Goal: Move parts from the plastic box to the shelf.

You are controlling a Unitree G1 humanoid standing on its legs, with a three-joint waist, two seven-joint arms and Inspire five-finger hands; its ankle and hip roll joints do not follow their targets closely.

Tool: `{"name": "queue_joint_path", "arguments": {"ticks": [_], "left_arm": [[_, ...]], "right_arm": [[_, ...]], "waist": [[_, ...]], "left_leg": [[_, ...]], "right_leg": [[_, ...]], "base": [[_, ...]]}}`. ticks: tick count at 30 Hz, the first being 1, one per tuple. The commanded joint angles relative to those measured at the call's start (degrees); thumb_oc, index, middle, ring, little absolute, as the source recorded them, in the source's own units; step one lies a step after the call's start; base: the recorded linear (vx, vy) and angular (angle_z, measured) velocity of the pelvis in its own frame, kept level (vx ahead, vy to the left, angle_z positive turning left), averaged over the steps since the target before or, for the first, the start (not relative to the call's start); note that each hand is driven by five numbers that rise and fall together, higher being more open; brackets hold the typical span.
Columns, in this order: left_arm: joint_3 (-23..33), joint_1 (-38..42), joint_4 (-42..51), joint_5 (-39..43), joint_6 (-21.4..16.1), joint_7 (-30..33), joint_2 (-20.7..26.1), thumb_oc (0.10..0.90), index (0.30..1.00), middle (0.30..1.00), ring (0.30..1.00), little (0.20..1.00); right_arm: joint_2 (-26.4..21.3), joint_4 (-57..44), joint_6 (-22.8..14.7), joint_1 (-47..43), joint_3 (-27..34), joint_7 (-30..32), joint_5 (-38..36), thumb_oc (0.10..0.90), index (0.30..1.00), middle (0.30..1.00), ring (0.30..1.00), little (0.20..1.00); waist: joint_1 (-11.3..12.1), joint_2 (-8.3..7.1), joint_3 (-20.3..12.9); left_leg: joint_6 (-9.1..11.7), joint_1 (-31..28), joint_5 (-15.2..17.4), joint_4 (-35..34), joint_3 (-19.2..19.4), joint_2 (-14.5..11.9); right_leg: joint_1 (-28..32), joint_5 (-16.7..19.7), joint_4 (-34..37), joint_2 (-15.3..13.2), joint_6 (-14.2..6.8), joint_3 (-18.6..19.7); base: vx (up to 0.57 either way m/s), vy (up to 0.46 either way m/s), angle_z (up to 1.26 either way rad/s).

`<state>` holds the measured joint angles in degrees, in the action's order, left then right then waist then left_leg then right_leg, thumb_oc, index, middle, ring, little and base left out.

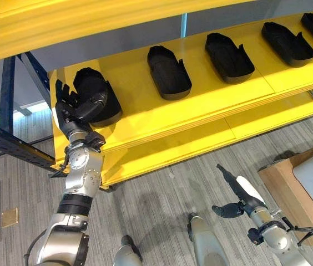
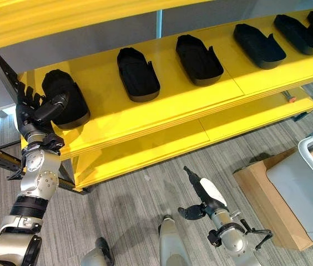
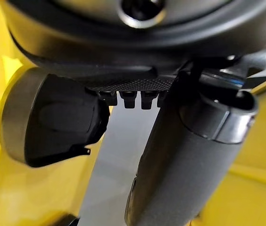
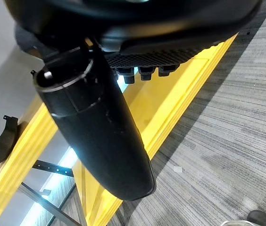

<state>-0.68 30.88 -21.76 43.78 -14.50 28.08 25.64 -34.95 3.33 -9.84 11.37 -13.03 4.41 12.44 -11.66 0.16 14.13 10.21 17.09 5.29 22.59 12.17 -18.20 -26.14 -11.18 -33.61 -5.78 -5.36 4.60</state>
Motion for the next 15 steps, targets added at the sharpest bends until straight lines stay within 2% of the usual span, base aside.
{"name": "queue_joint_path", "arguments": {"ticks": [1,4,5,6,7,8,11,12,15], "left_arm": [[0.81,8.05,-0.54,-7.17,-7.95,1.77,2.78,0.9,1.0,1.0,1.0,1.0],[0.03,10.26,-2.27,-9.92,-7.03,2.95,4.66,0.9,1.0,1.0,1.0,1.0],[0.05,10.38,-2.33,-9.92,-7.07,2.94,4.73,0.9,1.0,1.0,1.0,1.0],[-0.58,12.06,-4.13,-11.13,-6.5,3.48,5.92,0.9,1.0,1.0,1.0,1.0],[-0.59,12.23,-4.24,-11.11,-6.56,3.45,6.01,0.9,1.0,1.0,1.0,1.0],[-0.69,12.91,-5.1,-11.61,-6.3,3.69,6.44,0.9,1.0,1.0,1.0,1.0],[-1.36,15.49,-7.93,-13.21,-5.42,4.59,8.01,0.9,1.0,1.0,1.0,1.0],[-1.91,17.9,-10.93,-13.7,-4.77,5.56,9.04,0.9,1.0,1.0,1.0,1.0],[-2.84,19.75,-13.57,-15.3,-3.66,5.44,10.95,0.9,1.0,1.0,1.0,1.0]], "right_arm": [[-1.44,-5.79,-5.28,-1.7,-0.75,3.48,-2.41,0.9,1.0,1.0,1.0,1.0],[-2.12,-5.8,-5.56,-1.84,-1.2,3.39,-2.7,0.9,1.0,1.0,1.0,1.0],[-2.09,-5.84,-5.59,-1.92,-1.2,3.4,-2.7,0.9,1.0,1.0,1.0,1.0],[-2.52,-5.81,-5.77,-1.96,-1.55,3.29,-2.81,0.9,1.0,1.0,1.0,1.0],[-2.48,-5.84,-5.8,-2.06,-1.55,3.3,-2.82,0.9,1.0,1.0,1.0,1.0],[-2.63,-5.77,-5.85,-1.98,-1.69,3.23,-2.81,0.9,1.0,1.0,1.0,1.0],[-2.95,-5.45,-5.95,-1.93,-2.16,3.33,-2.65,0.9,1.0,1.0,1.0,1.0],[-3.59,-5.68,-6.14,-1.68,-2.46,3.44,-2.47,0.9,1.0,1.0,1.0,1.0],[-4.13,-5.65,-6.47,-1.4,-2.38,3.56,-2.66,0.9,1.0,1.0,1.0,1.0]], "waist": [[-0.58,-1.43,-2.89],[-0.67,-1.43,-3.19],[-0.67,-1.54,-2.96],[-0.8,-1.36,-3.27],[-0.8,-1.49,-3.03],[-0.83,-1.32,-3.27],[-0.98,-1.41,-3.05],[-1.2,-1.33,-3.29],[-1.31,-1.4,-3.12]], "left_leg": [[-3.44,2.48,-0.32,3.3,-2.88,0.73],[-2.92,2.16,1.19,3.67,-3.32,0.77],[-3.4,2.75,-0.31,3.42,-2.94,0.66],[-2.87,2.28,1.15,3.59,-3.31,0.88],[-3.35,2.87,-0.35,3.34,-2.92,0.79],[-2.84,2.32,1.14,3.55,-3.27,0.96],[-3.32,3.23,-0.35,3.41,-2.94,0.99],[-2.85,3.05,1.25,4.09,-3.28,1.08],[-2.82,3.24,1.57,4.66,-3.25,0.97]], "right_leg": [[4.13,3.67,4.95,-0.53,-0.54,-1.13],[4.45,2.38,4.47,-0.65,-0.84,-1.07],[3.91,3.74,4.84,-0.58,-0.61,-1.14],[4.28,2.41,4.49,-0.7,-0.92,-0.96],[3.73,3.76,4.85,-0.64,-0.7,-1.04],[4.26,2.44,4.56,-0.77,-0.97,-0.96],[3.29,3.9,4.8,-0.77,-0.85,-1.0],[3.31,2.61,4.12,-0.81,-1.11,-0.88],[2.84,2.55,3.71,-0.77,-1.19,-0.81]], "base": [[0.0,0.0,0.0],[0.03,0.0,0.0],[0.0,0.0,0.0],[-0.08,-0.01,0.04],[0.1,0.018,0.0],[0.0,0.006,0.04],[-0.03,-0.007,-0.02],[0.08,0.005,-0.01],[0.03,0.001,0.0]]}}
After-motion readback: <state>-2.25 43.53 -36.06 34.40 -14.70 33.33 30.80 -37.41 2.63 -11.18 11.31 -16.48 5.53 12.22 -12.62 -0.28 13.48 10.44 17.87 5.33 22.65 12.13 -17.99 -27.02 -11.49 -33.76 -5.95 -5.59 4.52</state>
